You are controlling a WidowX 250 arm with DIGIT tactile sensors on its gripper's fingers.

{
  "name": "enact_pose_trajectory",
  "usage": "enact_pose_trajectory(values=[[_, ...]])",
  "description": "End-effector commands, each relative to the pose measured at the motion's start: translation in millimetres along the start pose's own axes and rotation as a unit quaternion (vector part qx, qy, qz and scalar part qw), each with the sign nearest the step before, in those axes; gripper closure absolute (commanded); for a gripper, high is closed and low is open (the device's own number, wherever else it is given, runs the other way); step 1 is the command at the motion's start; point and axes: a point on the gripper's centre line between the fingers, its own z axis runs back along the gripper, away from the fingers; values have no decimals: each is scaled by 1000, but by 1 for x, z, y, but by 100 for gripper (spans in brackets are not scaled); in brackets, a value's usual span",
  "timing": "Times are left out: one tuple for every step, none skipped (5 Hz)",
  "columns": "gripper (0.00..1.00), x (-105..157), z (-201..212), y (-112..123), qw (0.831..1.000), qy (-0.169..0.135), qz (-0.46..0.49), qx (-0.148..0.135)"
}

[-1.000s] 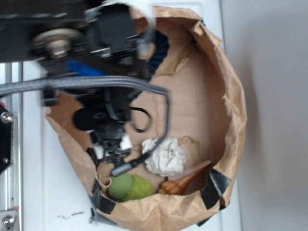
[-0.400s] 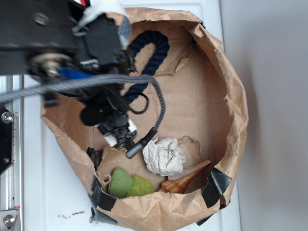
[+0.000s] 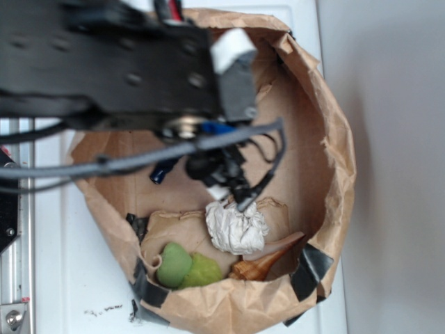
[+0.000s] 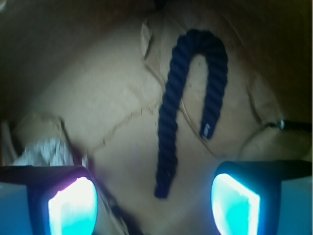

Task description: Grab the blue rope.

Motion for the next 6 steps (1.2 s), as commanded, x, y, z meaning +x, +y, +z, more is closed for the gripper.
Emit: enact_pose_trajectory(values=[[0, 4, -13, 2, 998, -50, -17, -33], [0, -1, -27, 6, 997, -58, -19, -37], [0, -16, -38, 11, 996, -76, -15, -37], [0, -15, -43, 6, 996, -84, -21, -35], [0, -9, -49, 2, 996, -77, -29, -41], [0, -4, -62, -2, 996, -64, -40, -39]])
